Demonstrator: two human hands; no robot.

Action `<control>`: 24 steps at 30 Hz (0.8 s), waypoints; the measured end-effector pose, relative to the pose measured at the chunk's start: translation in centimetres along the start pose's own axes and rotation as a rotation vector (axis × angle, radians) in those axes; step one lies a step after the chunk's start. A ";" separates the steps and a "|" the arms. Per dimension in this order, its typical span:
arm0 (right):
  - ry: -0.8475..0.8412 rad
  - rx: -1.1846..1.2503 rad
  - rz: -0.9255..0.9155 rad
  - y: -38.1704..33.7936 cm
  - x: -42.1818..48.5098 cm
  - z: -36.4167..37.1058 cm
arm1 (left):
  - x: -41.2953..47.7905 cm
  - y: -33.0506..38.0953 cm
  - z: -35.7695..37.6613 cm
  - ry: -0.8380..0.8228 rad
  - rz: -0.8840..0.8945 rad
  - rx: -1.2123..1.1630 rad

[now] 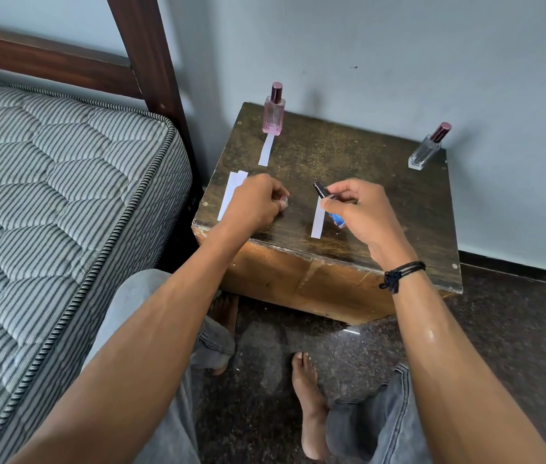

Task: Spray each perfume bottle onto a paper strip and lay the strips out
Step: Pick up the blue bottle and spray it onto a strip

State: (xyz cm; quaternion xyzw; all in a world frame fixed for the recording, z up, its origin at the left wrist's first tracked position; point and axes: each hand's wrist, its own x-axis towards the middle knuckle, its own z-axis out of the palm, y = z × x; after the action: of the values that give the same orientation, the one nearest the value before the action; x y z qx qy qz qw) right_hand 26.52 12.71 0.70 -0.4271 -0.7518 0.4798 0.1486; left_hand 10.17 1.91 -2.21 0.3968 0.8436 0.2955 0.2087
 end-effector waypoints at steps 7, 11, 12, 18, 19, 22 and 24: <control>-0.008 0.018 -0.006 0.0 -0.1 -0.1 | 0.0 0.2 -0.7 0.018 -0.014 -0.083; 0.018 -0.015 -0.038 -0.1 -0.2 -0.3 | -0.3 0.8 -0.9 0.171 0.064 -0.243; 0.020 -0.040 -0.052 -0.1 -0.2 -0.3 | -0.4 0.9 -0.8 0.187 0.099 -0.262; -0.034 -0.097 -0.043 0.0 -0.1 -0.5 | 0.1 0.1 1.0 0.011 0.252 0.058; -0.052 -0.070 -0.017 0.0 0.1 -0.5 | 0.2 -0.2 1.3 -0.010 0.257 0.090; -0.134 0.165 0.144 -0.1 0.4 -0.8 | 0.2 -0.4 2.1 -0.050 0.271 0.115; -0.193 0.387 0.242 -0.3 0.4 -1.2 | 0.3 -0.4 2.4 -0.067 0.271 0.145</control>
State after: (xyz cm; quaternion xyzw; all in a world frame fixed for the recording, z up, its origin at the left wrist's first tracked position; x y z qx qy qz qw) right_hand 26.92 13.70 1.46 -0.4299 -0.5999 0.6678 0.0967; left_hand 11.22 2.73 -4.29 0.5304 0.7941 0.2461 0.1657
